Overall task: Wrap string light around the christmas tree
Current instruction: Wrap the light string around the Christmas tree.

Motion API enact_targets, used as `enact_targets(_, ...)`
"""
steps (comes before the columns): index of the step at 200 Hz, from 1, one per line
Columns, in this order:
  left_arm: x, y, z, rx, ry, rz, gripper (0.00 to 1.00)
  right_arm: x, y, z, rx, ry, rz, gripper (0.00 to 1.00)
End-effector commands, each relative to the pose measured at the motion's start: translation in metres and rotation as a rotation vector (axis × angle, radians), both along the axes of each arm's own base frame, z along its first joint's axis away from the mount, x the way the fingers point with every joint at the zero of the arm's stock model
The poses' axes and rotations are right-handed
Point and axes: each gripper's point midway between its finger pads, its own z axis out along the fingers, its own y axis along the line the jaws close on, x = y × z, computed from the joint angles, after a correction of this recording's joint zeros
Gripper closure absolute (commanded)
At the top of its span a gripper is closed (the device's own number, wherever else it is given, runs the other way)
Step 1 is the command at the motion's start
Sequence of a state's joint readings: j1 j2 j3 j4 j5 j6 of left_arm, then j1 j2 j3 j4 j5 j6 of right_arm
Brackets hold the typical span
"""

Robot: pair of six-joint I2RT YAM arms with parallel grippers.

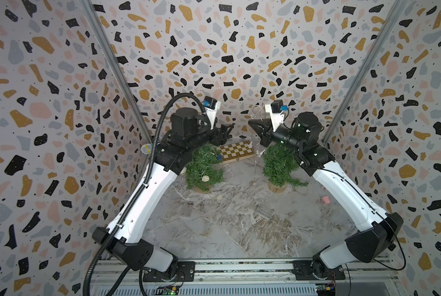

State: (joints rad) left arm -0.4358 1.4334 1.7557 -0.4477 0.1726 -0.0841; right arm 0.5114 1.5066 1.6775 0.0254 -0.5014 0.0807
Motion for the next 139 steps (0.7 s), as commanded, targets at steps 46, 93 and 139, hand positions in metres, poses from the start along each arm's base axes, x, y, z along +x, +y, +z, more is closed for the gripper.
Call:
enact_targets(46, -0.026, -0.043, -0.064, -0.151, 0.101, -0.267, 0.31, -0.002, -0.023, 0.100, 0.067, -0.200, -0.068, 1.00)
enact_targets(93, -0.024, -0.089, -0.130, -0.095, 0.208, -0.417, 0.27, 0.009, -0.026, 0.149, 0.109, -0.340, -0.070, 1.00)
enact_targets(139, -0.040, -0.116, -0.189, -0.079, 0.333, -0.541, 0.23, 0.020, -0.035, 0.177, 0.198, -0.436, -0.064, 1.00)
